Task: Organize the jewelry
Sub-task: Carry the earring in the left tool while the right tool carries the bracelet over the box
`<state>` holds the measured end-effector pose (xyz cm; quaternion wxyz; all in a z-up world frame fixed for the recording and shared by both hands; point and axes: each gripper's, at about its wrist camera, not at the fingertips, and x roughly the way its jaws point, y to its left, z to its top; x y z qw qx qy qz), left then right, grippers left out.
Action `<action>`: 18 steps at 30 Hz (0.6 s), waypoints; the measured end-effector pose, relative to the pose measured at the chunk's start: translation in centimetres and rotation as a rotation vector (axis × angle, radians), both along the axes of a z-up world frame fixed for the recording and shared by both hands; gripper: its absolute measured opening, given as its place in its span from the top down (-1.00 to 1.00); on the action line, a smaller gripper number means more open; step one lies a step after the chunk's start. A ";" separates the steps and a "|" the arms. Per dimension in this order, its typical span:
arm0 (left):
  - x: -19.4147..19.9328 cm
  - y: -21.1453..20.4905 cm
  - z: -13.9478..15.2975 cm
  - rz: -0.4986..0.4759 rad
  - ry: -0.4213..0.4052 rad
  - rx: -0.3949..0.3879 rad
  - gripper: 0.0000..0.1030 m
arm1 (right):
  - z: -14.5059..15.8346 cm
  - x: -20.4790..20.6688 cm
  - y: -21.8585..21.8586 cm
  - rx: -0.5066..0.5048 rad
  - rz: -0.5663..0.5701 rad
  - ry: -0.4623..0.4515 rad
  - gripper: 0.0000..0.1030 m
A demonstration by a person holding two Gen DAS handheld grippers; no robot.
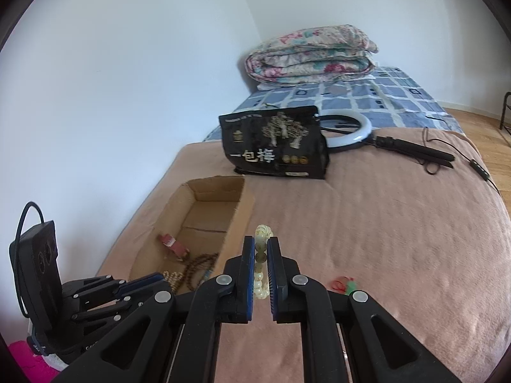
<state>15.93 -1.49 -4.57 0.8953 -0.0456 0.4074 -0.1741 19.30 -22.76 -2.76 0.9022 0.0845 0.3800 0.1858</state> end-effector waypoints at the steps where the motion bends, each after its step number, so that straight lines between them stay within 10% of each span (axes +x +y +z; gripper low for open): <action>1: 0.4 0.4 0.1 0.009 0.000 -0.001 0.84 | 0.0 0.2 0.6 0.001 0.006 -0.002 0.90; 18: 7.3 7.3 -0.7 0.150 0.008 0.032 0.85 | -2.3 5.8 7.7 0.043 0.088 0.008 0.90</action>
